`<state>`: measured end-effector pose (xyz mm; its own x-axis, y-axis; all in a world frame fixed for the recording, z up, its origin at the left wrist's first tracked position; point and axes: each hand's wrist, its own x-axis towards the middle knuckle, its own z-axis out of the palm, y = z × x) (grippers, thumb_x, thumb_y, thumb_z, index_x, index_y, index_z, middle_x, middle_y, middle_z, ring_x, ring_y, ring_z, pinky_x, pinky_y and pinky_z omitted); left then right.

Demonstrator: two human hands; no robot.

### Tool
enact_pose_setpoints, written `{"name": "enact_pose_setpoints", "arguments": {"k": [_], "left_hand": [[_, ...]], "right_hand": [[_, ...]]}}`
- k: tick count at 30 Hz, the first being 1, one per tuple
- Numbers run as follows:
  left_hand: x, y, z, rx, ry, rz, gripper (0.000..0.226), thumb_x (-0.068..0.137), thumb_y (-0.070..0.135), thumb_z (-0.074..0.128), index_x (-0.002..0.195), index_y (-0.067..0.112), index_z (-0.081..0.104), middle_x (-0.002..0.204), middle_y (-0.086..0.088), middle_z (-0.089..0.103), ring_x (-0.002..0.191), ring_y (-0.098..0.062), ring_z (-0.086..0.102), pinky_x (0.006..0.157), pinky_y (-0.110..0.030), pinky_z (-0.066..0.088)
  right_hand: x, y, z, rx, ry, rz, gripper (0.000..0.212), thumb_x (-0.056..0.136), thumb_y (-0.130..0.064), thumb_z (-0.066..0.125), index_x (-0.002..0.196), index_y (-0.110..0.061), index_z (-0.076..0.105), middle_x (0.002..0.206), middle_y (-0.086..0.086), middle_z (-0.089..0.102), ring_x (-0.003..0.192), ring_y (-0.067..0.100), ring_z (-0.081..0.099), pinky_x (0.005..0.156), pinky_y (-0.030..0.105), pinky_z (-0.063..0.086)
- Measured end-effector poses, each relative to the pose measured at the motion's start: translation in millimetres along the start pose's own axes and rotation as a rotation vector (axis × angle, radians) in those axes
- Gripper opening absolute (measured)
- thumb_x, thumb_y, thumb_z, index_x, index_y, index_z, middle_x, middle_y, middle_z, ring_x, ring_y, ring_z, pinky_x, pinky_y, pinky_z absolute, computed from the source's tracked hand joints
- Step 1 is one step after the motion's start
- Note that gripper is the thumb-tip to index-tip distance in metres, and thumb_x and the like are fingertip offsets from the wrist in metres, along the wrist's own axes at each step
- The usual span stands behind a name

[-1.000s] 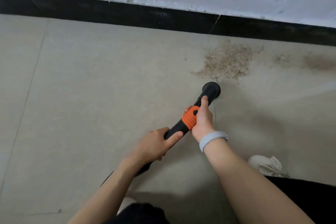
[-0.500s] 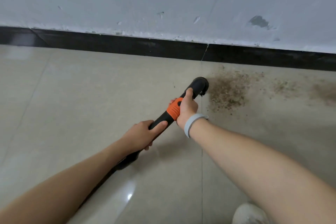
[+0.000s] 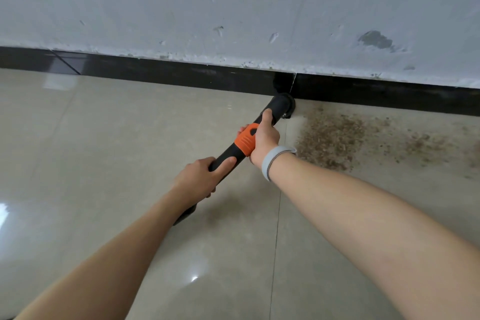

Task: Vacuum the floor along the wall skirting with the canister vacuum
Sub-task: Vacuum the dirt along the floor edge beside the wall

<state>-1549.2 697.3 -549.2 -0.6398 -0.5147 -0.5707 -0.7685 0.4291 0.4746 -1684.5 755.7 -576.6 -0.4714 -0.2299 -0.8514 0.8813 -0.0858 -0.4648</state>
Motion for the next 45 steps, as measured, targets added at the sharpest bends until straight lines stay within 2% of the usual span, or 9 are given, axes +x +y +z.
{"name": "enact_pose_setpoints", "arguments": {"k": [4, 9, 13, 18, 22, 26, 29, 37, 45], "left_hand": [[-12.6, -0.7, 10.1, 0.09, 0.052, -0.031, 0.055, 0.088, 0.064, 0.037, 0.079, 0.012, 0.054, 0.07, -0.005, 0.064, 0.067, -0.024, 0.064, 0.069, -0.034, 0.05], [-43.0, -26.9, 18.7, -0.002, -0.016, -0.074, 0.048, 0.089, 0.058, 0.042, 0.066, 0.016, 0.045, 0.054, 0.001, 0.056, 0.045, -0.015, 0.053, 0.055, -0.026, 0.042], [-57.1, -39.3, 17.8, -0.014, -0.058, -0.097, 0.047, 0.091, 0.054, 0.044, 0.063, 0.016, 0.043, 0.05, 0.001, 0.054, 0.043, -0.016, 0.051, 0.054, -0.024, 0.041], [-71.7, -34.9, 18.4, 0.031, -0.132, -0.08, 0.047, 0.091, 0.056, 0.043, 0.065, 0.016, 0.042, 0.053, 0.002, 0.056, 0.043, -0.014, 0.051, 0.049, -0.022, 0.039], [-78.9, -43.4, 18.5, 0.001, -0.273, -0.048, 0.047, 0.09, 0.057, 0.042, 0.068, 0.016, 0.046, 0.054, 0.001, 0.061, 0.045, -0.012, 0.057, 0.059, -0.027, 0.048], [-100.5, -57.7, 26.0, -0.052, -0.291, -0.074, 0.048, 0.089, 0.056, 0.044, 0.064, 0.015, 0.045, 0.048, 0.0, 0.058, 0.042, -0.013, 0.054, 0.056, -0.025, 0.046], [-117.0, -75.4, 24.8, -0.078, -0.258, -0.104, 0.047, 0.089, 0.054, 0.046, 0.063, 0.015, 0.044, 0.045, 0.001, 0.054, 0.038, -0.012, 0.051, 0.049, -0.022, 0.042], [-85.9, -95.5, -0.4, -0.167, -0.028, -0.135, 0.048, 0.09, 0.05, 0.05, 0.061, 0.012, 0.044, 0.042, -0.001, 0.054, 0.035, -0.014, 0.049, 0.051, -0.026, 0.042], [-83.4, -79.0, 9.1, -0.09, -0.197, -0.068, 0.045, 0.09, 0.05, 0.049, 0.063, 0.015, 0.044, 0.045, 0.0, 0.053, 0.037, -0.015, 0.049, 0.053, -0.026, 0.043]], "right_hand": [[-7.4, 4.1, -8.6, 0.004, -0.045, 0.057, 0.054, 0.093, -0.056, 0.044, 0.11, -0.005, 0.054, 0.072, 0.008, 0.058, 0.056, 0.018, 0.057, 0.051, 0.028, 0.049], [-29.7, 34.8, -15.1, -0.104, -0.004, 0.066, 0.051, 0.097, -0.051, 0.039, 0.11, -0.004, 0.051, 0.068, 0.009, 0.057, 0.056, 0.021, 0.057, 0.058, 0.033, 0.052], [-40.9, 54.2, -18.4, -0.14, 0.011, 0.075, 0.056, 0.098, -0.053, 0.035, 0.117, -0.002, 0.05, 0.067, 0.009, 0.057, 0.058, 0.022, 0.058, 0.074, 0.039, 0.055], [-52.7, 57.1, -35.5, -0.172, 0.012, 0.093, 0.049, 0.099, -0.051, 0.032, 0.103, -0.005, 0.048, 0.068, 0.008, 0.059, 0.059, 0.02, 0.06, 0.078, 0.039, 0.055], [-55.6, 71.7, -44.3, -0.223, 0.063, 0.1, 0.055, 0.097, -0.056, 0.033, 0.095, -0.004, 0.051, 0.065, 0.007, 0.06, 0.064, 0.023, 0.062, 0.086, 0.044, 0.054], [-59.9, 109.2, -48.5, -0.309, 0.101, 0.162, 0.063, 0.092, -0.061, 0.034, 0.117, -0.006, 0.051, 0.098, 0.012, 0.065, 0.099, 0.032, 0.064, 0.093, 0.049, 0.05], [-67.8, 133.4, -41.8, -0.323, 0.087, 0.212, 0.063, 0.09, -0.063, 0.035, 0.124, -0.011, 0.048, 0.114, 0.013, 0.063, 0.105, 0.032, 0.062, 0.094, 0.048, 0.049], [-52.8, 126.5, 23.6, -0.381, -0.034, 0.126, 0.069, 0.088, -0.066, 0.032, 0.126, -0.011, 0.049, 0.122, 0.01, 0.061, 0.11, 0.031, 0.059, 0.097, 0.046, 0.048], [-40.9, 127.9, -9.8, -0.397, 0.162, 0.092, 0.08, 0.083, -0.072, 0.023, 0.127, -0.01, 0.05, 0.119, 0.013, 0.062, 0.107, 0.033, 0.06, 0.099, 0.048, 0.045]]}}
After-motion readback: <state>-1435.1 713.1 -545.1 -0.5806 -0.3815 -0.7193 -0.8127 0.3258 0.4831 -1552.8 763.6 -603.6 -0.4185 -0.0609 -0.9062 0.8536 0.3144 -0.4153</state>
